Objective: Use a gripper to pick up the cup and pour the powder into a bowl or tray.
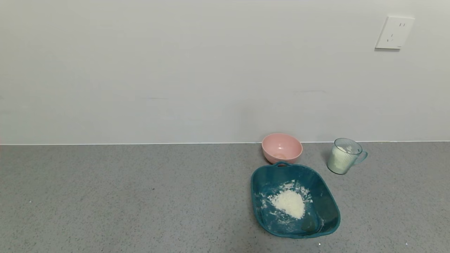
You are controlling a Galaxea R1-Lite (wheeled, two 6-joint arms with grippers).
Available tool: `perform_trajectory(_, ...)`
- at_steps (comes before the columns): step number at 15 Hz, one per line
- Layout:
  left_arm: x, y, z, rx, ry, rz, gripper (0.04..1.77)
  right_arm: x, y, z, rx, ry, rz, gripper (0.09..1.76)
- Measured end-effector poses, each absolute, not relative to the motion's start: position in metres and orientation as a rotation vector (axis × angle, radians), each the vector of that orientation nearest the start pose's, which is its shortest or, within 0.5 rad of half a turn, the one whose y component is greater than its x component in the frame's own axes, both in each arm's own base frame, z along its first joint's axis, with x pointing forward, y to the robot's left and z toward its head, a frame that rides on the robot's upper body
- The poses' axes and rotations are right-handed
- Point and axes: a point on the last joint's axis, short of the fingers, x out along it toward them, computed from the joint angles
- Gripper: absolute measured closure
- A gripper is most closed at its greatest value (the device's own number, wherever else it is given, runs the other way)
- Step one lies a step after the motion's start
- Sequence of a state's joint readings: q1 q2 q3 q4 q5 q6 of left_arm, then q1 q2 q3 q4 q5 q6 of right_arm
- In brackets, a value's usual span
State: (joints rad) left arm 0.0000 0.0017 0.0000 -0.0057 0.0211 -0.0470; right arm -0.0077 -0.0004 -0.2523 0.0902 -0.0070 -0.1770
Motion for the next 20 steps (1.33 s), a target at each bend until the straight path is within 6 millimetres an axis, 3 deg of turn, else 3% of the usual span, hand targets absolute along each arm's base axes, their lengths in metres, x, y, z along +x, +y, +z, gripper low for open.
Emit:
perform_trajectory(6,-0.023,0.0,0.076,-0.047,-0.004,0.021,0.09,-0.024,0.0,0.085,-0.177,-0.067,-0.004,0.15)
perform_trajectory(14,-0.023,0.0,0.076,-0.047,-0.005,0.021,0.09,-0.023,0.001,0.075,-0.047,0.008,0.021,0.15)
perform_trajectory(20,-0.023,0.0,0.076,-0.047,-0.004,0.021,0.09,-0.023,0.001,0.074,-0.048,0.012,0.021,0.15)
